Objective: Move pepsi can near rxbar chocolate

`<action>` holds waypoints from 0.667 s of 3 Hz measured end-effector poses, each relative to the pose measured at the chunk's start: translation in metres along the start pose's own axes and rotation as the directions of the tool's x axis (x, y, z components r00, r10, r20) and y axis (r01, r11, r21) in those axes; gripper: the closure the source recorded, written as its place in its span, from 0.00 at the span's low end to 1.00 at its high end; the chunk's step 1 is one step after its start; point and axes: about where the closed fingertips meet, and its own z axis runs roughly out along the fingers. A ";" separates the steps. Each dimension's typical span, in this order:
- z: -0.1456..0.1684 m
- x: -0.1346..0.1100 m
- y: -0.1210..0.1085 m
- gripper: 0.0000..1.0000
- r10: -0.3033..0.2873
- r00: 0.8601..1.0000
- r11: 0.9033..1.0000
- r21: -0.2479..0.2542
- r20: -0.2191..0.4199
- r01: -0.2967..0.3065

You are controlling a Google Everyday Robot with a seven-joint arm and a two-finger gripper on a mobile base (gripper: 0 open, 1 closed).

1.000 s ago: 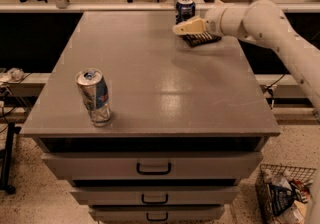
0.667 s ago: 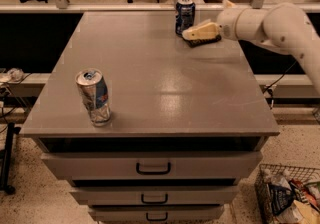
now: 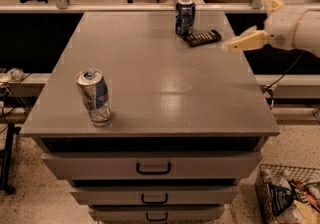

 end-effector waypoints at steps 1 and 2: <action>-0.057 -0.038 -0.007 0.00 -0.044 0.998 0.999 0.028 -0.037 0.045; -0.054 -0.043 -0.004 0.00 -0.048 0.998 0.999 0.022 -0.035 0.049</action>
Offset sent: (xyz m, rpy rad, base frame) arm -0.0359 -0.0210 0.0403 -0.0494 -0.0159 -0.0235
